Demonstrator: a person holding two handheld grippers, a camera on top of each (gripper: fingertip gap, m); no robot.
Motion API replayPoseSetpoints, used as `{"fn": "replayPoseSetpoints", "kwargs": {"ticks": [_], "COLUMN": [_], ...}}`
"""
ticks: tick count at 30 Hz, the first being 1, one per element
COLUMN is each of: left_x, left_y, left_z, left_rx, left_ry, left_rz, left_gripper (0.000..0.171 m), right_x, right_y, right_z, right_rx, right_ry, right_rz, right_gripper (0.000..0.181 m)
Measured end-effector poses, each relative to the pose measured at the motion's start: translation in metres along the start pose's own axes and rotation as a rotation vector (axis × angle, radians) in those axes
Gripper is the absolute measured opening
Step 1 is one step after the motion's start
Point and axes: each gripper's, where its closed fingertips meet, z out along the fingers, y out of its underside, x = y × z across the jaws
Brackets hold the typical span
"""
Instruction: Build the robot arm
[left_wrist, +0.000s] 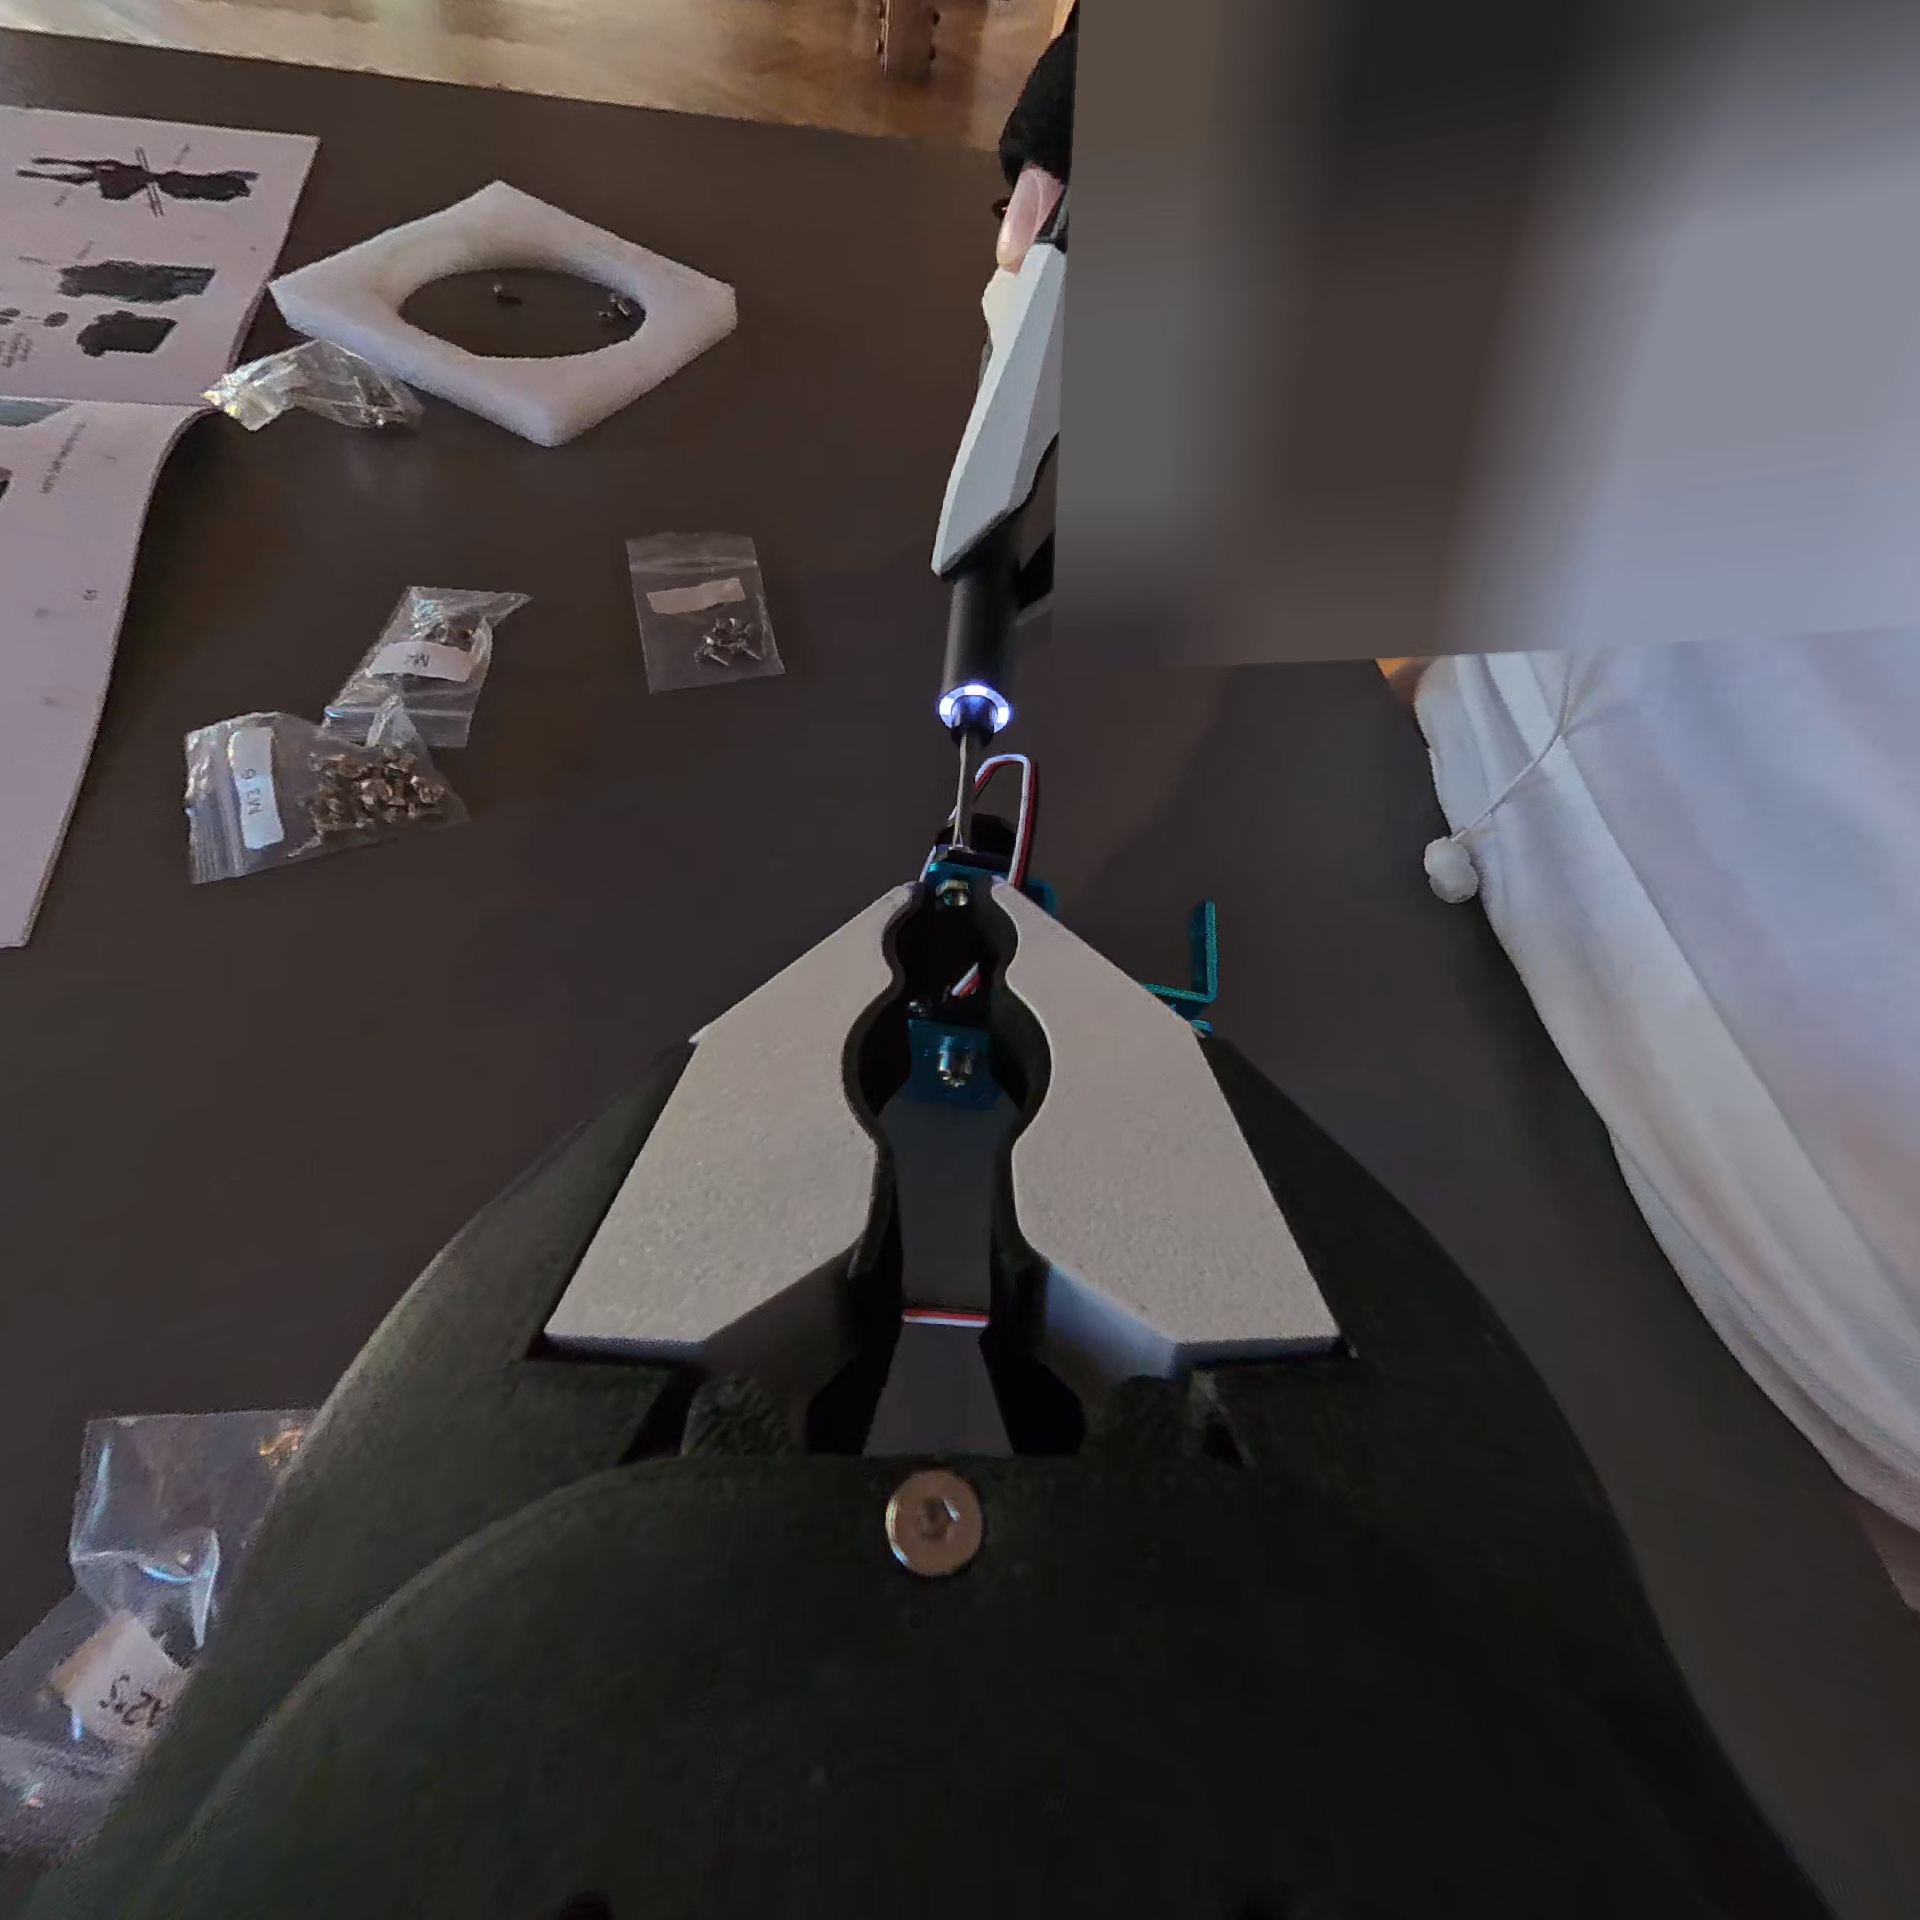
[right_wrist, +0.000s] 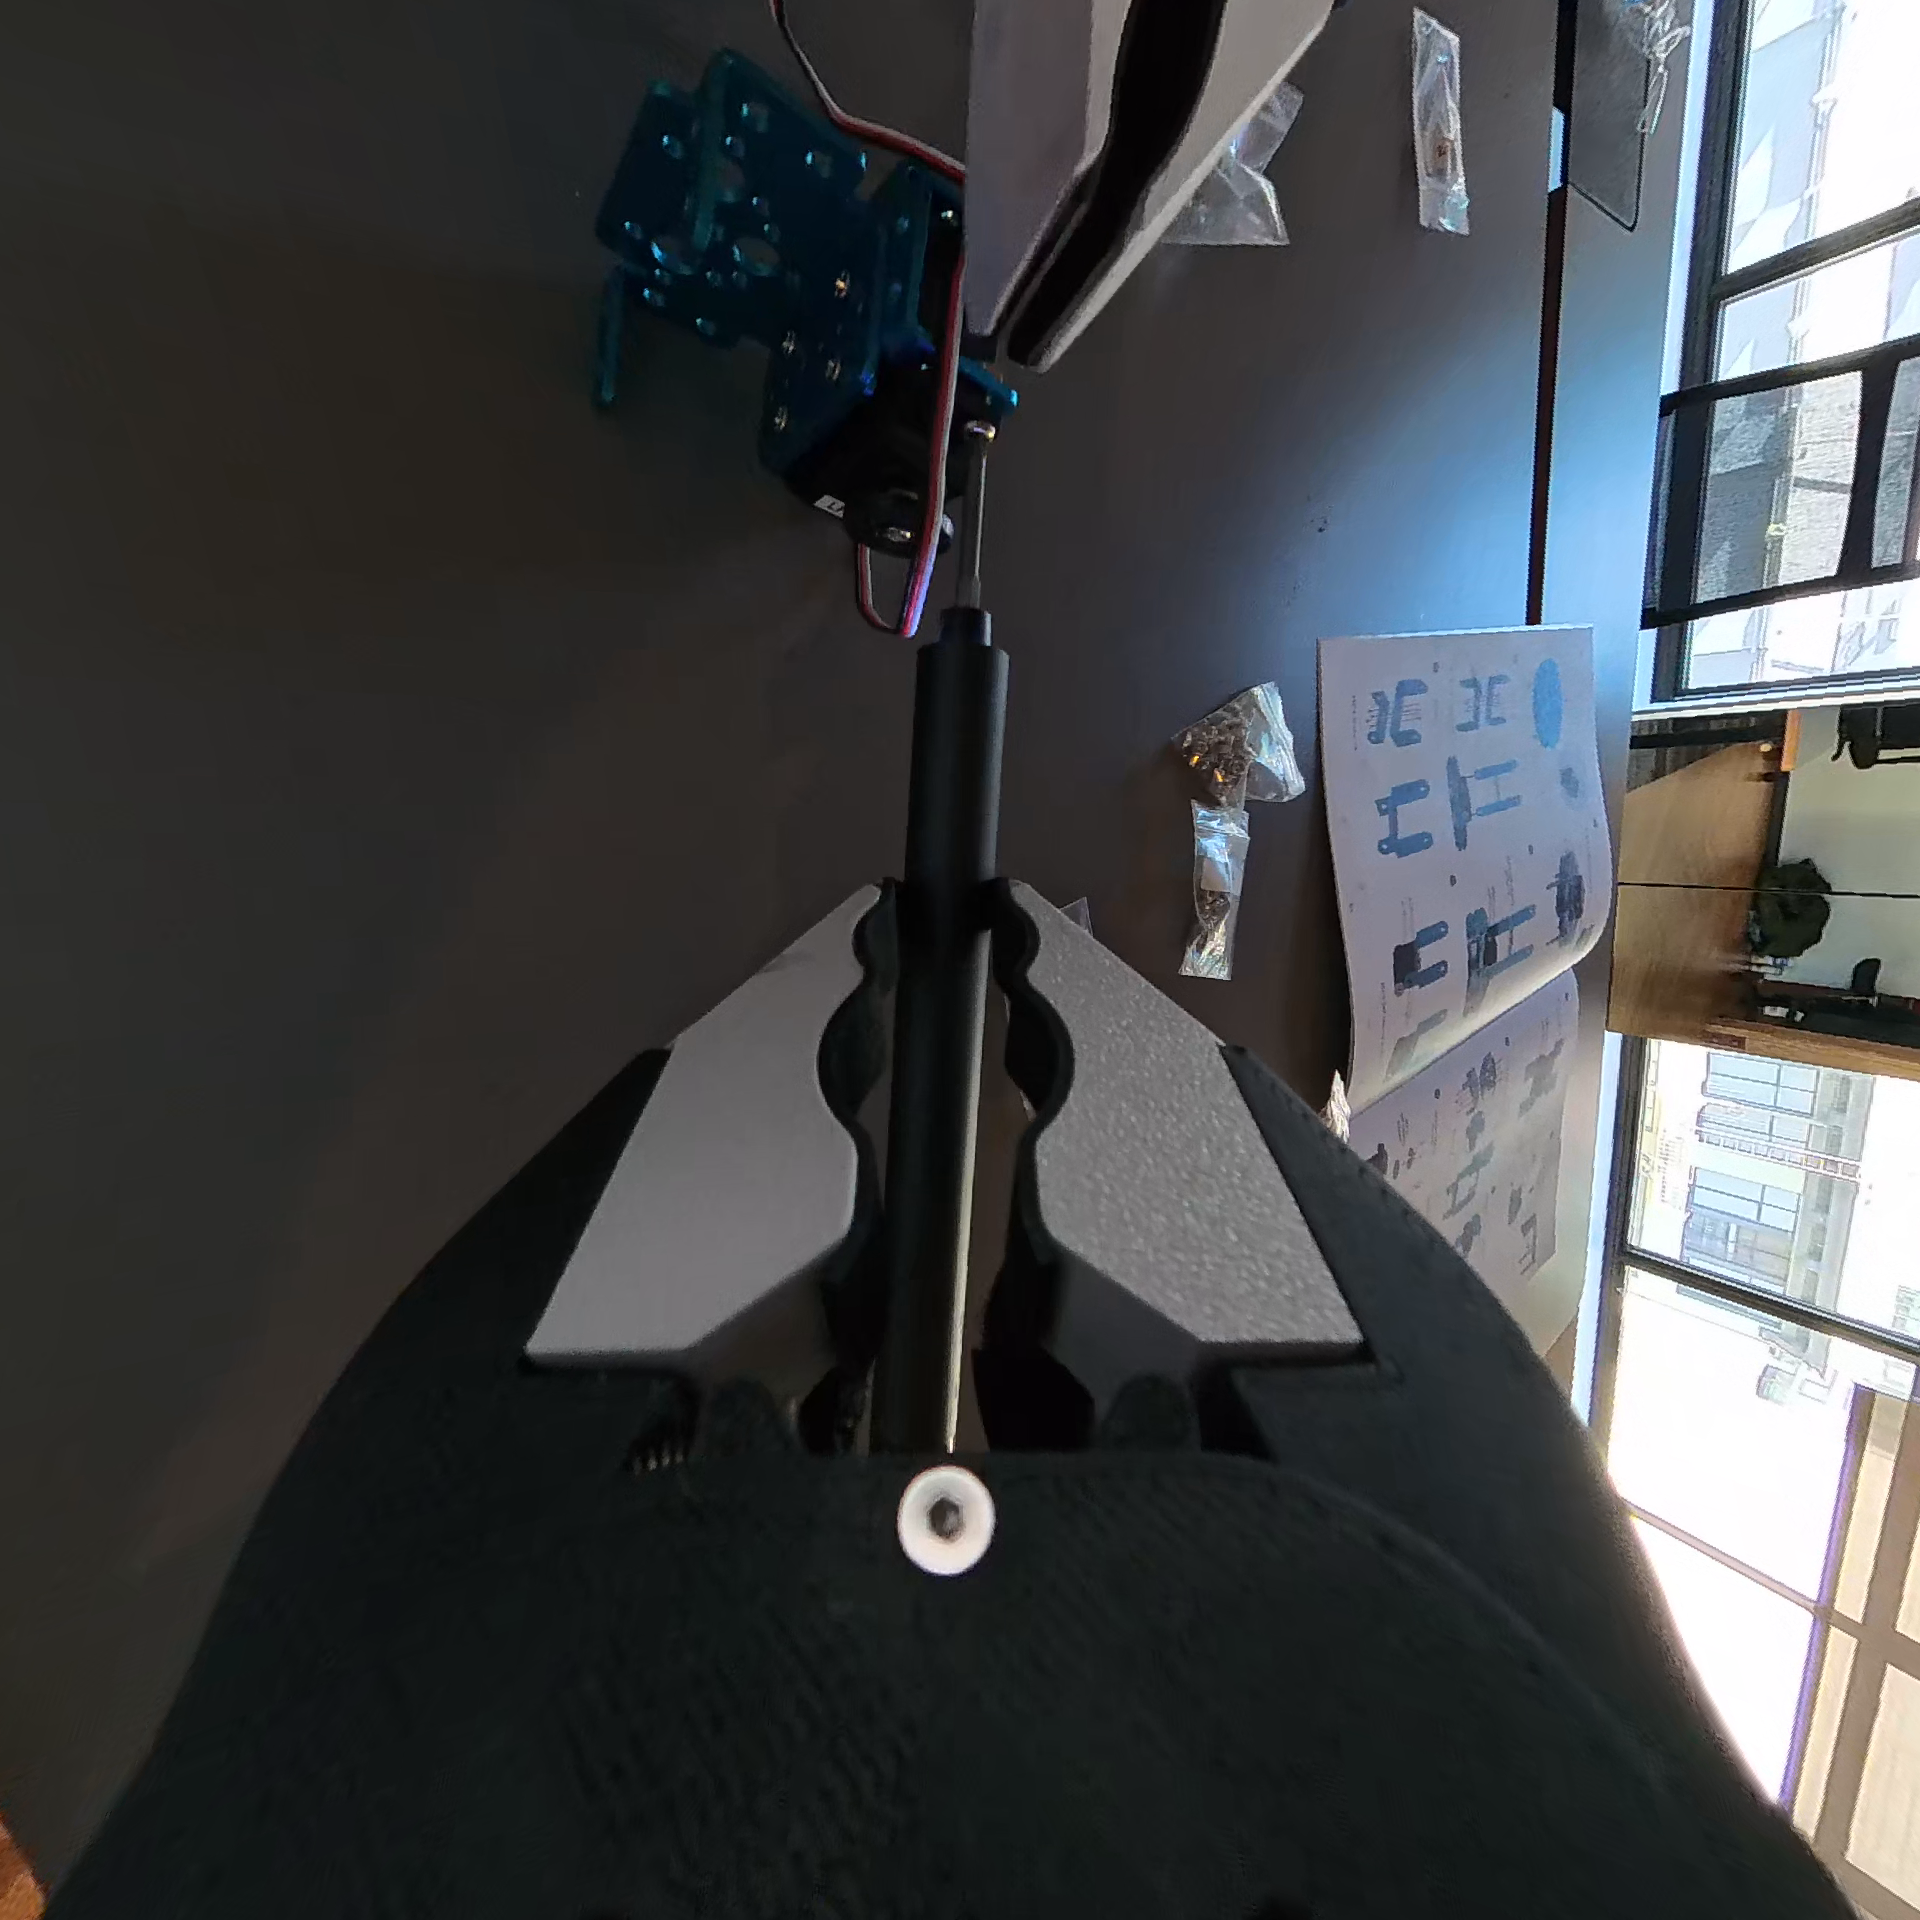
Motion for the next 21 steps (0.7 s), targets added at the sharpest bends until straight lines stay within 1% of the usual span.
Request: {"fn": "replayPoseSetpoints", "kwargs": {"ticks": [9,13,21], "left_x": [0.0018,0.0002,0.0027], "left_y": [0.0008,0.0008,0.0023], "left_z": [0.0037,0.0031,0.0], "left_rx": [0.01,0.026,0.021], "left_ry": [0.055,0.051,0.107], "left_rz": [0.048,0.074,0.131], "left_gripper": [0.005,0.011,0.006], "right_x": [-0.0011,-0.002,-0.0012], "right_y": [-0.0002,-0.001,-0.0022], "right_z": [-0.0011,-0.0019,-0.0029], "right_rx": [-0.007,-0.01,-0.015], "right_ry": [-0.005,-0.003,0.0], "right_rz": [-0.002,-0.001,-0.006], "right_gripper": [0.017,0.017,0.017]}}
